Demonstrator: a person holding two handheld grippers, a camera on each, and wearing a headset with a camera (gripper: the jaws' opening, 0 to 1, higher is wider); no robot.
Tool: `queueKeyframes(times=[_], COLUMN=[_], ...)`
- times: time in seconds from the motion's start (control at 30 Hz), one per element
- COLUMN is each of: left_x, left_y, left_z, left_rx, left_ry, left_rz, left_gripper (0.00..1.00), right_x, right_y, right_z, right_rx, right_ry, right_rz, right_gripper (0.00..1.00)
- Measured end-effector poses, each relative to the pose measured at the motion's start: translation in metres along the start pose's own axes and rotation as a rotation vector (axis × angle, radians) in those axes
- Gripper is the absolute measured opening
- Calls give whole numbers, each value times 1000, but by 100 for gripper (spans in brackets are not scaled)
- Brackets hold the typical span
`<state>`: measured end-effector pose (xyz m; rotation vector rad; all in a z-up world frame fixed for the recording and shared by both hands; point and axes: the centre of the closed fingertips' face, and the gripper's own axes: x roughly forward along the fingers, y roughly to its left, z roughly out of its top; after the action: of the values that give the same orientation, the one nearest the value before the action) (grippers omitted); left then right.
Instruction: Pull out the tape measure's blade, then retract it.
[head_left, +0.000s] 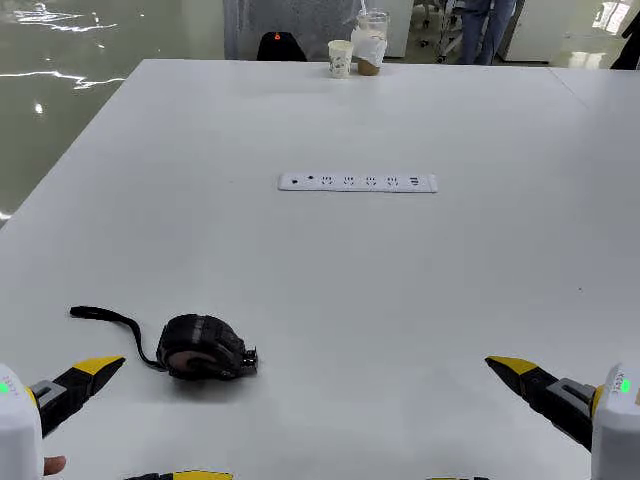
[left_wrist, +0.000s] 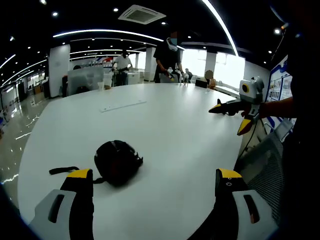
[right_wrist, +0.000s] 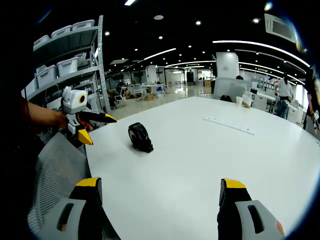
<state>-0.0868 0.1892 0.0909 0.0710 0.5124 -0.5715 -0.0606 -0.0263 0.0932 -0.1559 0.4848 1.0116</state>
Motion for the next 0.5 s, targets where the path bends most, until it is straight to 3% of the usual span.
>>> queueKeyframes(times=[0.5], left_x=[4], left_y=[5], left_z=[1], left_rx=[20], left_ry=[18], left_rz=[-13], left_gripper=[99], right_x=[8], right_y=[-5], right_z=[1], right_rx=[-26], right_ry=[13], right_rz=[14], right_gripper=[97])
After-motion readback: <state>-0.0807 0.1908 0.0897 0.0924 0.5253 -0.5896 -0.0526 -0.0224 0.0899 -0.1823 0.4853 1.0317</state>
